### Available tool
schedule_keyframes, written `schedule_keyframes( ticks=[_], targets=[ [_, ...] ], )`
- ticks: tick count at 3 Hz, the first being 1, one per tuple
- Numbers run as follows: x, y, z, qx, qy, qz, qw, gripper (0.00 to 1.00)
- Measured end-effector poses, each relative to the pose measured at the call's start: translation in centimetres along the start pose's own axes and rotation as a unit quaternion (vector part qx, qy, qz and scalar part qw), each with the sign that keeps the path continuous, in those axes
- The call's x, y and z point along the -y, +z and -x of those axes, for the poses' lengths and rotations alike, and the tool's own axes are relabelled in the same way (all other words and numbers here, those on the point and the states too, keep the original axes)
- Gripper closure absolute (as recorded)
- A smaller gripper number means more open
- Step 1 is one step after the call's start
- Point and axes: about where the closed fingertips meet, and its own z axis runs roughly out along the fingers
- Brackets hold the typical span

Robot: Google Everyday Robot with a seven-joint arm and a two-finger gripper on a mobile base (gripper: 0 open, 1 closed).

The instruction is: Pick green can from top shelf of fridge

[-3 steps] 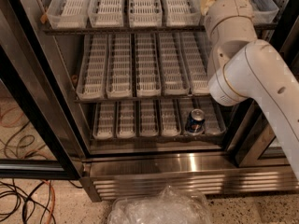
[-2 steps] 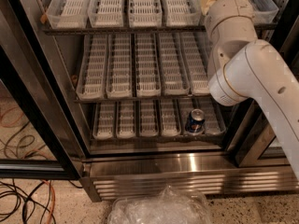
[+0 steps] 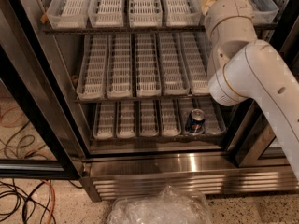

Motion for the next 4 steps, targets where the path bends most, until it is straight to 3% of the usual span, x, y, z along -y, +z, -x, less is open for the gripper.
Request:
schedule_keyframes(
  ticks=[3,4],
  targets=[
    [0.6,0.4,5.3,0.062,-0.011,0.001,0.9980,1.00],
    [0.5,-0.5,5.6,0.063,-0.017,0.010,0.9978,1.00]
  ],
)
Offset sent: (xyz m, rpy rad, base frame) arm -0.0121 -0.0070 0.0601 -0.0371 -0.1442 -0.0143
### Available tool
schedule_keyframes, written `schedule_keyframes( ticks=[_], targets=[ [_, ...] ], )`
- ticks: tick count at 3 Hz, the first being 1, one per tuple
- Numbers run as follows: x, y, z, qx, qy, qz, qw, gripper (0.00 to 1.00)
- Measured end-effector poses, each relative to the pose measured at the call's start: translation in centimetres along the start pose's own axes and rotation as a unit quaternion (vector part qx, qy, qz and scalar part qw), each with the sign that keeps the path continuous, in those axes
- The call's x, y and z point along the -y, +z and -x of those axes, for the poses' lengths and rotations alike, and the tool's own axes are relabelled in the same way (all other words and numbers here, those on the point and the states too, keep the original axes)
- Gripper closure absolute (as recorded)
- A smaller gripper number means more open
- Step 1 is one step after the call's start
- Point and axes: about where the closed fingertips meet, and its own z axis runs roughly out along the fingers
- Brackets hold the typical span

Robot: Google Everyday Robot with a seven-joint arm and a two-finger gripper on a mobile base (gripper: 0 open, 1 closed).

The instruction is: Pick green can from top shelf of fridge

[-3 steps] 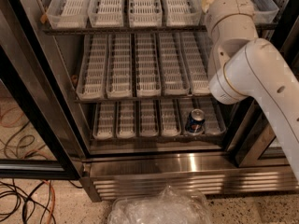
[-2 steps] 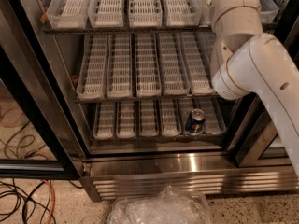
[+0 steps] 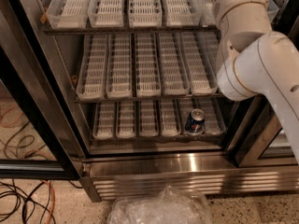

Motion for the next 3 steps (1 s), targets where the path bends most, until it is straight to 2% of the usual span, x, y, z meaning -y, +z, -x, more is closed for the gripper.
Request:
schedule_keyframes(
  ticks=[3],
  targets=[
    [-1.1,-4.1,-0.2,-0.005,-0.006,0.050,0.9987,1.00]
  ],
)
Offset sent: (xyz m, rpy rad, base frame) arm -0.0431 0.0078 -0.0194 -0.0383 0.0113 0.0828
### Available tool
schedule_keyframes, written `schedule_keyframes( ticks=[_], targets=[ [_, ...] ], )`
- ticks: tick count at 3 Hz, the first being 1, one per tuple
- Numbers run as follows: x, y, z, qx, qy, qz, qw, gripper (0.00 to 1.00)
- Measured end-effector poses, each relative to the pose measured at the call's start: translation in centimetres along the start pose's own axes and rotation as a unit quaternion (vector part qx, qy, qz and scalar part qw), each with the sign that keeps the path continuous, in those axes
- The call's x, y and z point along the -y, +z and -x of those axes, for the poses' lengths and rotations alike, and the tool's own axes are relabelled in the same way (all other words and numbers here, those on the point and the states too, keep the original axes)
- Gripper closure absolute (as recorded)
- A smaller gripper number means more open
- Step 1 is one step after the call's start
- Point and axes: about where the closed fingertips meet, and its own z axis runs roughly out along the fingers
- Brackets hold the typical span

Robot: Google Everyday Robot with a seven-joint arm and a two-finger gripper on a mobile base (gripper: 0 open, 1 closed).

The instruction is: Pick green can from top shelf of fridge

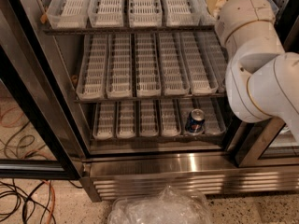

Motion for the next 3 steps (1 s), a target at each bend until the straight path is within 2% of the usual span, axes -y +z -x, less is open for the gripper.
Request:
schedule_keyframes(
  ticks=[1,3],
  targets=[
    [-0.58,-0.91,-0.79,-0.004,-0.016,0.020,0.9997,1.00],
    [-0.63,-1.11,-0.64,-0.005,-0.021,0.026,0.9994,1.00]
  ],
)
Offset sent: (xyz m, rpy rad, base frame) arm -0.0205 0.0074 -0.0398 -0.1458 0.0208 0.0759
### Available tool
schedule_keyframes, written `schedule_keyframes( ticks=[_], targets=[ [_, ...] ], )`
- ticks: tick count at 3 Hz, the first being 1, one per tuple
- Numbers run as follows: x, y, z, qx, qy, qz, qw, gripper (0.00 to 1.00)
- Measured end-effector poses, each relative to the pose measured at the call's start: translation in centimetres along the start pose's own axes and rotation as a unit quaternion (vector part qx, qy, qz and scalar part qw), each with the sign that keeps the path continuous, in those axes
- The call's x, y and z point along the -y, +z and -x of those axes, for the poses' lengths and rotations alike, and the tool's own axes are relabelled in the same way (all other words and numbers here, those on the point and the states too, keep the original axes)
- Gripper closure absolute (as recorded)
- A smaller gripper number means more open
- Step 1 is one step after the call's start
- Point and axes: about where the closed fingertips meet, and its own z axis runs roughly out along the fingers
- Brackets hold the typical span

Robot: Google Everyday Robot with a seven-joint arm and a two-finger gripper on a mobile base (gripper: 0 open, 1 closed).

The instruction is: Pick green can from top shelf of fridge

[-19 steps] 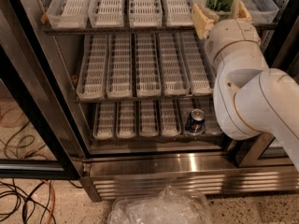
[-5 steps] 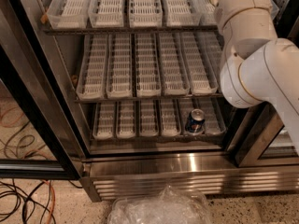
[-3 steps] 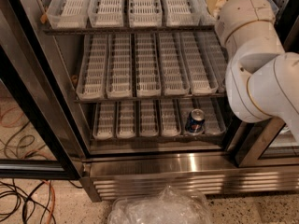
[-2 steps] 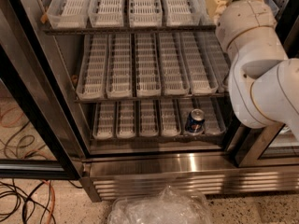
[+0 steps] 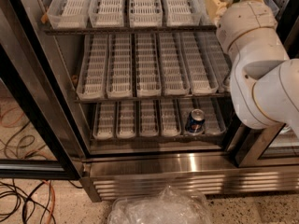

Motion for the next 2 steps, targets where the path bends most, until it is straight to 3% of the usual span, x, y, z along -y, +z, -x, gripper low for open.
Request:
schedule_keyframes(
  ticks=[1,2],
  targets=[
    [-0.17,-1.04,-0.48,-0.003,-0.012,0.020,0.9997,1.00],
    [-0.15,-0.99,-0.29,-0.003,-0.012,0.020,0.9997,1.00]
  ],
)
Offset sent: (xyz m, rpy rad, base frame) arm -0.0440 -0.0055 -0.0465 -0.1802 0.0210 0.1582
